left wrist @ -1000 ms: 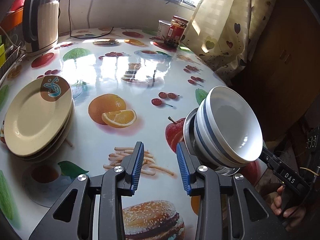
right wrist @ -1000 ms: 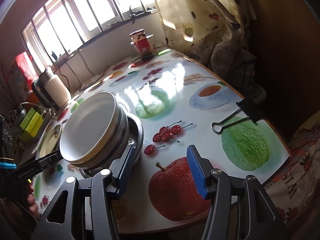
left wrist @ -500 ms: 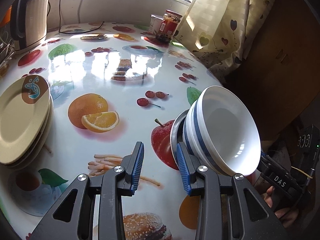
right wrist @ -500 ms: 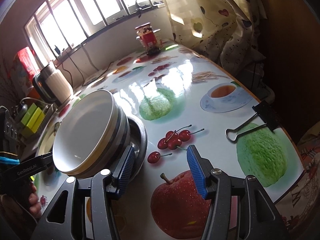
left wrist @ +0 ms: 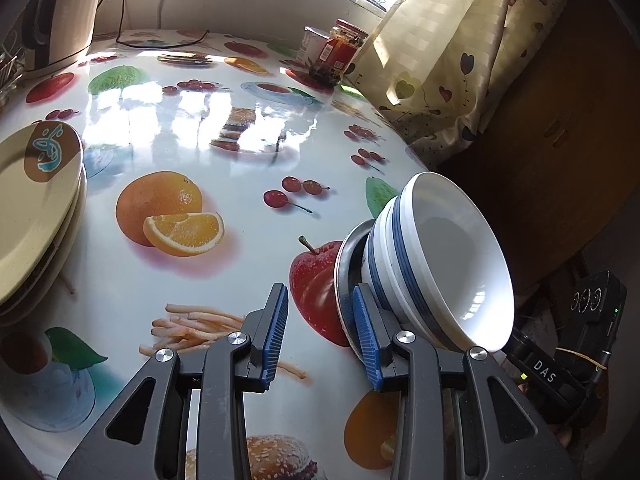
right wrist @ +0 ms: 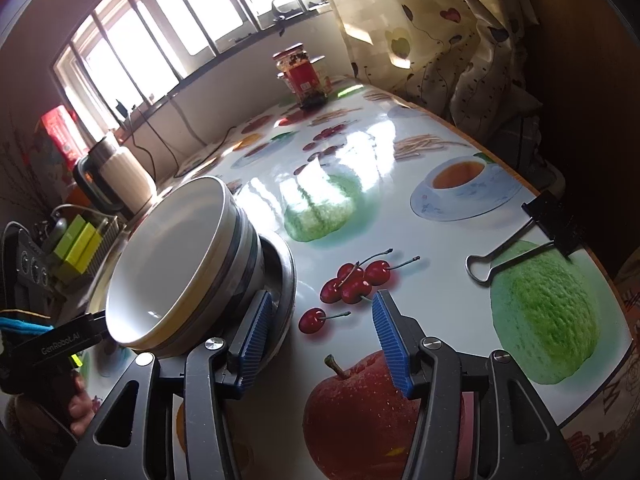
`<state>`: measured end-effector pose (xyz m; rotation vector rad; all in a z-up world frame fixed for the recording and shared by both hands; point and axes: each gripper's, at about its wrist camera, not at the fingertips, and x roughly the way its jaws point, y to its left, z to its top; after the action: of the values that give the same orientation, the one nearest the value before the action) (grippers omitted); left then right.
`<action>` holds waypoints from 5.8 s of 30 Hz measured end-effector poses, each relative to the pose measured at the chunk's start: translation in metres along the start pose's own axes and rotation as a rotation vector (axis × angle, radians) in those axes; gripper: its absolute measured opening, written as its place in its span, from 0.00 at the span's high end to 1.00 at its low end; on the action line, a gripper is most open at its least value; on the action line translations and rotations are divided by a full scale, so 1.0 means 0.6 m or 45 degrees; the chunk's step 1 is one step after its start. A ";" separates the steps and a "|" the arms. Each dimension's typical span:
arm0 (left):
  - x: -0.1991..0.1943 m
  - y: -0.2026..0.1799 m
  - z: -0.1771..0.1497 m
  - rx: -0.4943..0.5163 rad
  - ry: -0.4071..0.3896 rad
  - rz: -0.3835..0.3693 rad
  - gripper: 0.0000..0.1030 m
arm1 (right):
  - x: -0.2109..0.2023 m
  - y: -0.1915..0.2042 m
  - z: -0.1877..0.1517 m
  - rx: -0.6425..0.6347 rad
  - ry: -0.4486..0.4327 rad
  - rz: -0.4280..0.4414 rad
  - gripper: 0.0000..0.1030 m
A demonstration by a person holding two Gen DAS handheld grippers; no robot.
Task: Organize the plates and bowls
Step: 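Lift the blue-striped bowl stack and carry it toward the cream plates, then lower the bowl stack onto the cream plate stack with both grippers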
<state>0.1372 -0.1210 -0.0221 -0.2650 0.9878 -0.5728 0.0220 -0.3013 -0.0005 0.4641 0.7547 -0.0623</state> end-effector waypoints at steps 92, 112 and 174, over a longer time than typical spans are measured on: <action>-0.076 0.036 0.002 -0.147 -0.090 -0.118 0.93 | 0.000 0.057 0.017 0.036 0.008 0.326 0.87; -0.133 0.084 0.030 -0.228 -0.166 -0.066 0.93 | 0.023 0.136 0.053 -0.031 0.043 0.394 0.87; -0.236 0.323 0.052 -0.468 -0.273 0.185 0.93 | 0.230 0.397 0.071 -0.248 0.311 0.586 0.87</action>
<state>0.1688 0.1176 0.0060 -0.5645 0.8909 -0.2210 0.2023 -0.0909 0.0249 0.4533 0.8667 0.5014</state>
